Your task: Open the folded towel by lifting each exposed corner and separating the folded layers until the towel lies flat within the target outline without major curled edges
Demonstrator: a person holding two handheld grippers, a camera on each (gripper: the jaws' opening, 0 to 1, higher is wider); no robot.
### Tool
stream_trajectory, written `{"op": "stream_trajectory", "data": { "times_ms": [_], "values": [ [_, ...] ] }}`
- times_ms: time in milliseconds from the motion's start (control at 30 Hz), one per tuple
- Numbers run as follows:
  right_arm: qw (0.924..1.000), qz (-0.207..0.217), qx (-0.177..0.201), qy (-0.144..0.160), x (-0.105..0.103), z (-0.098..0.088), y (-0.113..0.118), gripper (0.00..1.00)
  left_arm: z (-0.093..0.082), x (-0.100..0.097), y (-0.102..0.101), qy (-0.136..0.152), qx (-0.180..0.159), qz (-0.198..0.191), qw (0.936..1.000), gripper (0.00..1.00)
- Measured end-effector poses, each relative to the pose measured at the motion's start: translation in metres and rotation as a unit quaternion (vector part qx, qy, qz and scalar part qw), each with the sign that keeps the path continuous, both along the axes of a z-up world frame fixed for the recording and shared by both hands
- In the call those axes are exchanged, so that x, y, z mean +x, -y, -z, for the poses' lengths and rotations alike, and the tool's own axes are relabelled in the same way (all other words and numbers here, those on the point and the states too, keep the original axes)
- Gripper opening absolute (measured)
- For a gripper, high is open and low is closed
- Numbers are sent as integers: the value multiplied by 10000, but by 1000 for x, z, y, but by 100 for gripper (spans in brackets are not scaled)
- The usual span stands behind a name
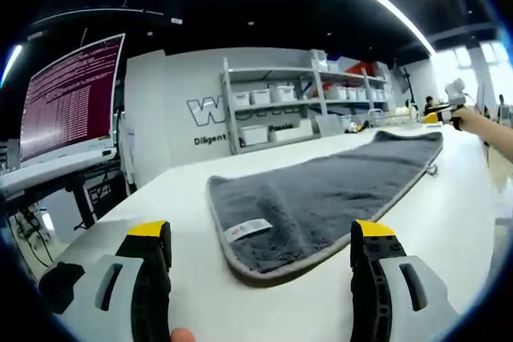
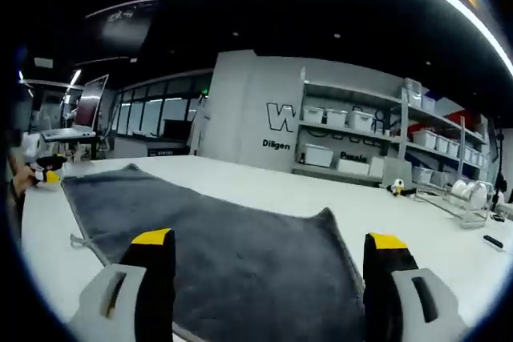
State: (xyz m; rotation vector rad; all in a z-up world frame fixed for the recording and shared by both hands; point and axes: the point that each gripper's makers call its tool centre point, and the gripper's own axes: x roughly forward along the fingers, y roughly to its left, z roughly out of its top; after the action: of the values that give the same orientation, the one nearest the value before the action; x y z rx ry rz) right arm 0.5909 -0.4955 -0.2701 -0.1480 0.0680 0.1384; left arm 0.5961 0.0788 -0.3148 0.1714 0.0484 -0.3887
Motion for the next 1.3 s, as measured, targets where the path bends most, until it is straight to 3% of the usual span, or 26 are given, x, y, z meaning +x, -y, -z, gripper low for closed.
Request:
{"op": "stream_trajectory", "data": {
  "times_ms": [100,233,300,333,433,667,833,1133,1300],
  "values": [
    [9993,251,-199,181,-12,7,7,99,1,1,0,-21,45,-8,10000,91],
    [9986,435,-20,303,-21,18,21,99,2,1,0,-52,54,-5,10000,91],
    [9983,489,158,257,-25,31,27,99,2,1,0,-55,49,-13,10000,91],
    [9980,526,352,-90,-28,44,29,99,2,1,0,-59,60,-13,10000,91],
    [9964,536,637,182,-28,34,34,99,3,1,1,-63,128,15,9999,91],
    [9977,462,488,-43,-27,41,29,99,5,1,4,-71,226,85,9997,91],
    [9969,379,682,125,-33,37,27,99,4,0,5,-59,211,119,9997,91],
    [9859,969,1318,346,-42,37,60,99,9,1,5,-170,289,86,9994,90],
    [9833,998,1477,371,-44,38,62,99,4,-1,7,-79,159,161,9997,90]
  ]
}}
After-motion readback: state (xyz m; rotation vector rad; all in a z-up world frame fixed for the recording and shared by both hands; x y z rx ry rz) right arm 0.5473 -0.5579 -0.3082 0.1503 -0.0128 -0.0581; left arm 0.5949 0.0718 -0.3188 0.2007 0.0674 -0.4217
